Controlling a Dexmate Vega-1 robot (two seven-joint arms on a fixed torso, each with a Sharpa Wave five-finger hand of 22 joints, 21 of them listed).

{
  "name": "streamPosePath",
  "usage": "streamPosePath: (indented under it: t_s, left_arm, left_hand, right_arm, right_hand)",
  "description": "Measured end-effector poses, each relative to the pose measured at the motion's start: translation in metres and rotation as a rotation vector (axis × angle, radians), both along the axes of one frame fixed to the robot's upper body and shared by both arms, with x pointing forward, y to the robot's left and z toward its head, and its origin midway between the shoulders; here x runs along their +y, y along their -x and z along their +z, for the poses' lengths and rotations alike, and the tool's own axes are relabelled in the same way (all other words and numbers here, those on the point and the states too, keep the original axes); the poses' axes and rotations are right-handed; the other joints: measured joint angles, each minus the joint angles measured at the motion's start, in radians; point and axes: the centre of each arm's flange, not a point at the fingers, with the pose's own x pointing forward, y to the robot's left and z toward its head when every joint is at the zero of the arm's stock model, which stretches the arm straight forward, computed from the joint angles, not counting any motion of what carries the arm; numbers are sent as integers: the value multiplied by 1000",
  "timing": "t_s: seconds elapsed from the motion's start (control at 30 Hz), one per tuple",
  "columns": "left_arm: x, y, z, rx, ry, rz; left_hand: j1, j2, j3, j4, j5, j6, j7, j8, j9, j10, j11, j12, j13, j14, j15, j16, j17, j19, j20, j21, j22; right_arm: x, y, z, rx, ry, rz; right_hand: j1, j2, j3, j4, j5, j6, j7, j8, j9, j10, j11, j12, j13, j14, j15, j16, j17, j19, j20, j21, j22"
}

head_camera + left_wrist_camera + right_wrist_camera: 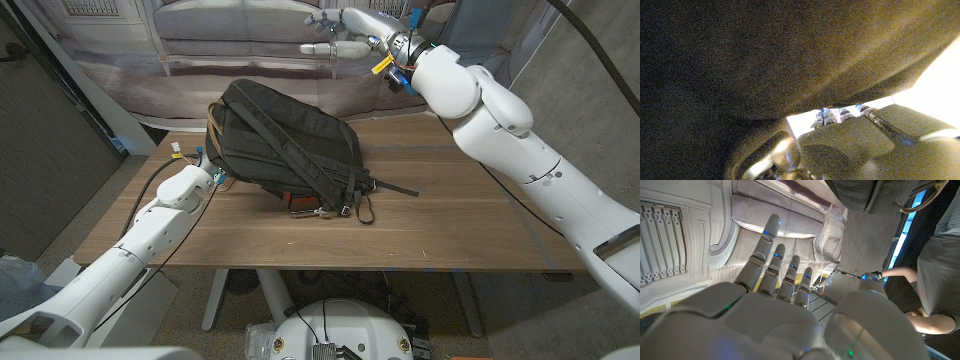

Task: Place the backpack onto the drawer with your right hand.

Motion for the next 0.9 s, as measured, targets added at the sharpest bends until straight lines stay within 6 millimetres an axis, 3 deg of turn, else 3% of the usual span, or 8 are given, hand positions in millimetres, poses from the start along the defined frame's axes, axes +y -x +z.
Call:
streamPosePath:
  t_s: [0.4,0.9]
  left_arm:
    - [-2,-2,1,2,-5,-2]
    - [-1,2,0,1,-2,1]
  left_hand:
    - [0,0,0,0,0,0,0,0,0,0,0,0,0,0,0,0,0,0,0,0,0]
    - [0,0,0,0,0,0,0,0,0,0,0,0,0,0,0,0,0,0,0,0,0]
  right_arm:
    - [-14,18,15,-23,-36,2]
    - [-15,28,27,-49,-50,15]
  right_hand:
    - [-13,5,-13,4,0,0,0,0,-5,-5,5,0,-5,-3,3,0,-6,0,0,-13,0]
    - [-29,11,-21,12,4,0,0,8,-9,-5,5,6,-14,-12,5,4,-17,-11,10,-23,0]
